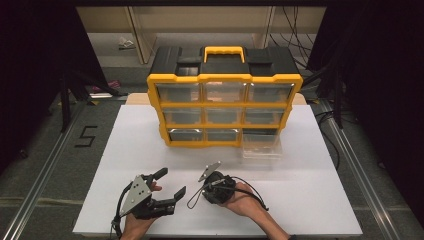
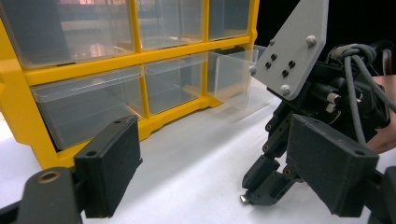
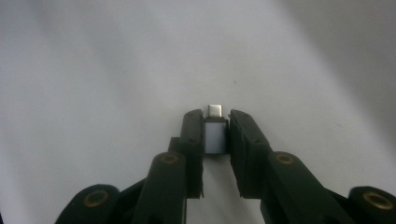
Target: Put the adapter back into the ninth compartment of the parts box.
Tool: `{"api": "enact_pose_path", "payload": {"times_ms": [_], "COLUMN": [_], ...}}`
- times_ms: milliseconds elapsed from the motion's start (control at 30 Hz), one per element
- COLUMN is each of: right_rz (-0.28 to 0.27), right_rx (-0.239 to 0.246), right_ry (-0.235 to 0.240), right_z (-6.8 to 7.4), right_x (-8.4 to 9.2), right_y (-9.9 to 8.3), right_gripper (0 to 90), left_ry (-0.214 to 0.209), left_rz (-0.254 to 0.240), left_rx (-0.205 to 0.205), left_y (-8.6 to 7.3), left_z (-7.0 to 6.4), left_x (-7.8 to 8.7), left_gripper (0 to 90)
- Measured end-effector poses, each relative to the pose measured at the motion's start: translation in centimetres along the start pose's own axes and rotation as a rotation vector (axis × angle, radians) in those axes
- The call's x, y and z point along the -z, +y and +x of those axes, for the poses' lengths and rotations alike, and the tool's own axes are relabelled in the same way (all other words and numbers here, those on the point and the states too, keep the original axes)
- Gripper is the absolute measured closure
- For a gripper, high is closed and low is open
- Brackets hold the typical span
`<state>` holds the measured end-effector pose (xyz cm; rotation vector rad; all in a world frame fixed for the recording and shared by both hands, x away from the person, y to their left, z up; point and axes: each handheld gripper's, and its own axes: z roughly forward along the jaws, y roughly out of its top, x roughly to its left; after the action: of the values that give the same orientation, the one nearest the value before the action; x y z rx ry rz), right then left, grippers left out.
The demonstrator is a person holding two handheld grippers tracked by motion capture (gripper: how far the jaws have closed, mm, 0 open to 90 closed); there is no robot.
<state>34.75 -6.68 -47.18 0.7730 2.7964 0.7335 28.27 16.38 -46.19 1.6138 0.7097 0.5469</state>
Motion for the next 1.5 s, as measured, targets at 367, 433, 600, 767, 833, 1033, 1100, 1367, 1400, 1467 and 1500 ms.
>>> {"api": "enact_pose_path", "payload": {"times_ms": [367, 433, 600, 767, 833, 1033, 1100, 1367, 1400, 1467, 1500], "right_rz": [-0.105, -0.121, -0.154, -0.182, -0.182, -0.213, -0.219, -0.245, -0.249, -0.254, -0.261], "right_rx": [-0.012, -0.014, -0.024, -0.04, -0.04, -0.039, -0.039, -0.05, -0.051, -0.053, -0.054], "right_ry": [-0.036, -0.04, -0.05, -0.06, -0.061, -0.07, -0.075, -0.088, -0.091, -0.093, -0.095], "right_z": [-1.0, -1.2, -1.5, -1.9, -1.9, -2.3, -2.5, -3.1, -3.1, -3.3, -3.4], "right_x": [2.6, 3.1, 4.2, 5.3, 5.4, 6.3, 6.5, 7.6, 7.7, 7.9, 8.1], "right_y": [0.2, 0.2, 0.3, 0.2, 0.2, 0.2, 0.1, 0.0, 0.0, 0.0, -0.1], "right_gripper": [76.3, 76.3, 76.3, 76.3, 76.3, 76.3, 76.3, 76.3, 76.3, 76.3, 76.3], "left_ry": [-0.001, -0.001, -0.001, -0.001, -0.001, -0.001, -0.001, -0.001, -0.001, -0.001, -0.001], "left_rz": [0.001, 0.002, 0.001, 0.001, 0.001, 0.001, 0.002, 0.002, 0.002, 0.001, 0.002], "left_rx": [-0.001, 0.0, -0.001, -0.002, -0.002, -0.002, -0.001, -0.002, -0.002, -0.002, -0.002], "left_y": [0.0, 0.0, 0.0, 0.0, 0.0, 0.0, 0.0, 0.0, 0.0, 0.0, 0.0], "left_z": [0.0, 0.0, 0.0, 0.0, 0.0, 0.0, 0.0, 0.0, 0.0, 0.0, 0.0], "left_x": [0.0, 0.0, 0.0, 0.0, 0.0, 0.0, 0.0, 0.0, 0.0, 0.0, 0.0], "left_gripper": [17.5, 17.5, 17.5, 17.6, 17.6, 17.6, 17.6, 17.6, 17.6, 17.6, 17.6]}}
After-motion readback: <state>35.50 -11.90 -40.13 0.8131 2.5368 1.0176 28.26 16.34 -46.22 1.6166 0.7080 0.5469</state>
